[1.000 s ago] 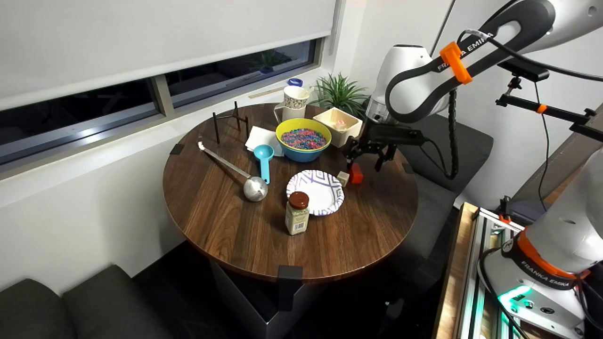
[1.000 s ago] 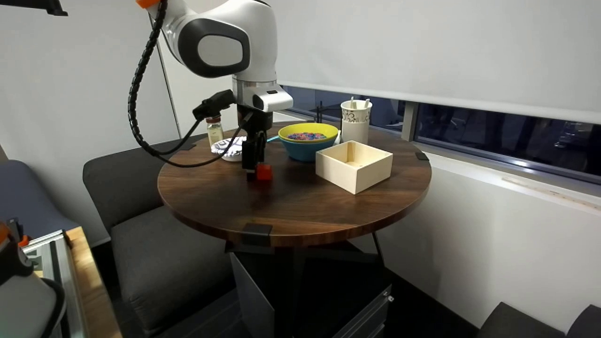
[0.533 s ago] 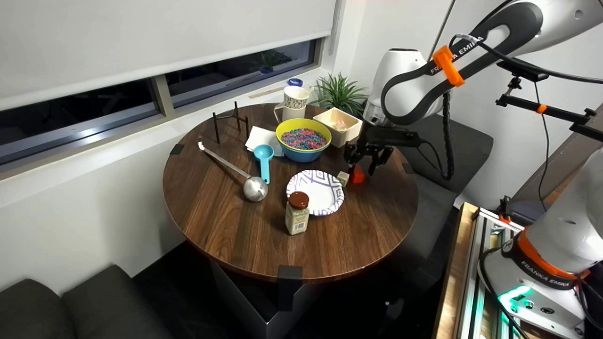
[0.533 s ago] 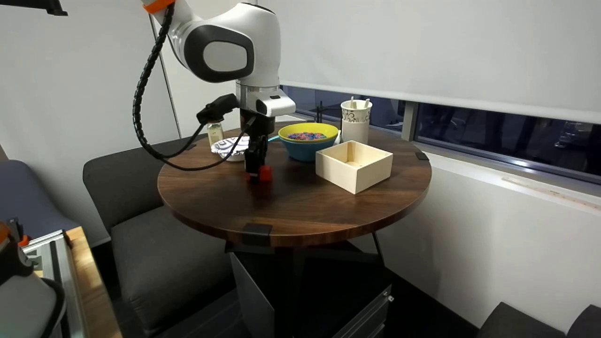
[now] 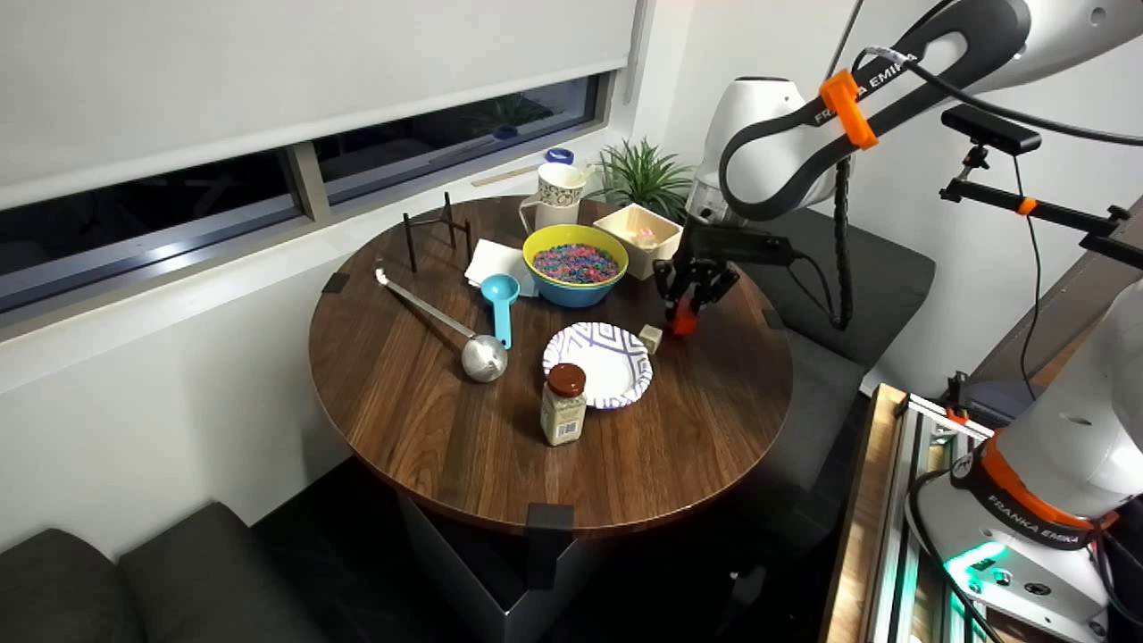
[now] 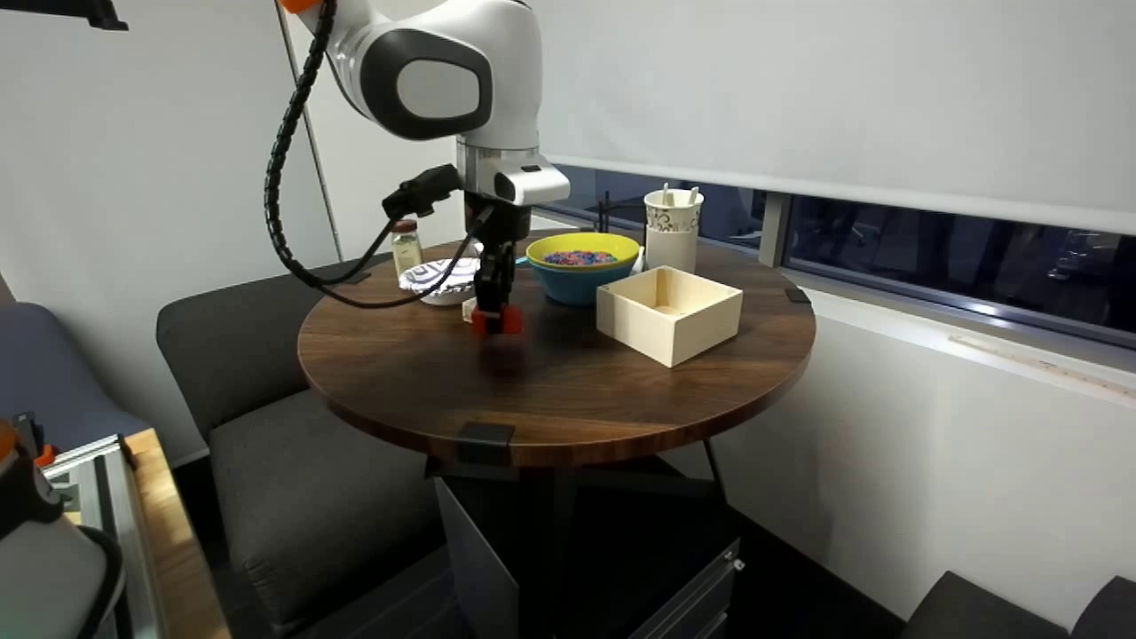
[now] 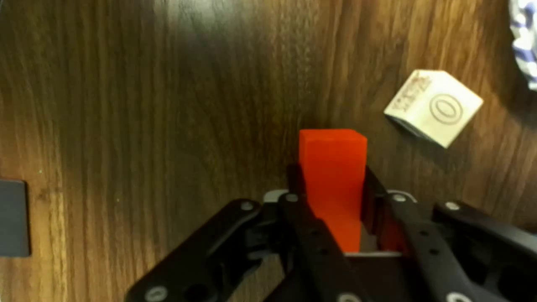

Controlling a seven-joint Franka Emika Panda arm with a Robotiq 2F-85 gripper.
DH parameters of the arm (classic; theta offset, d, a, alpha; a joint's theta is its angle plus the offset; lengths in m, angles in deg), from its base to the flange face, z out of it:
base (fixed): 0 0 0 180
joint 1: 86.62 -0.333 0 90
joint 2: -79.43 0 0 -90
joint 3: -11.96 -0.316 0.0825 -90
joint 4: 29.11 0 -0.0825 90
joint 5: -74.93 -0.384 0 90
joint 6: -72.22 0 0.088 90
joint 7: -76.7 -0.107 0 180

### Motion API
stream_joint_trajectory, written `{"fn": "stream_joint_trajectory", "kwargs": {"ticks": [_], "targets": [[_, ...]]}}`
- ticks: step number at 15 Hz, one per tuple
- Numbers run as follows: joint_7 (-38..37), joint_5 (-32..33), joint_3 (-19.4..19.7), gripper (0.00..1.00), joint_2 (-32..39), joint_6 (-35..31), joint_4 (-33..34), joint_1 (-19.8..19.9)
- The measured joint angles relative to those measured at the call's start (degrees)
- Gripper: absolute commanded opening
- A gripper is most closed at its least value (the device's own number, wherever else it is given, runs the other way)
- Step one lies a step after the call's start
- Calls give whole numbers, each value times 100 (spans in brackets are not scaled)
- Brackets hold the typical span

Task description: Put the orange block in the wooden box

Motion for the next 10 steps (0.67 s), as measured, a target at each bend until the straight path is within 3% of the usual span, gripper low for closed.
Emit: {"fn": "stream_joint_trajectory", "kwargs": {"ticks": [4, 10], "targets": [[-7, -67, 274, 9, -331, 3, 395, 80], [129, -1149, 608, 9, -425, 19, 1306, 239]]}}
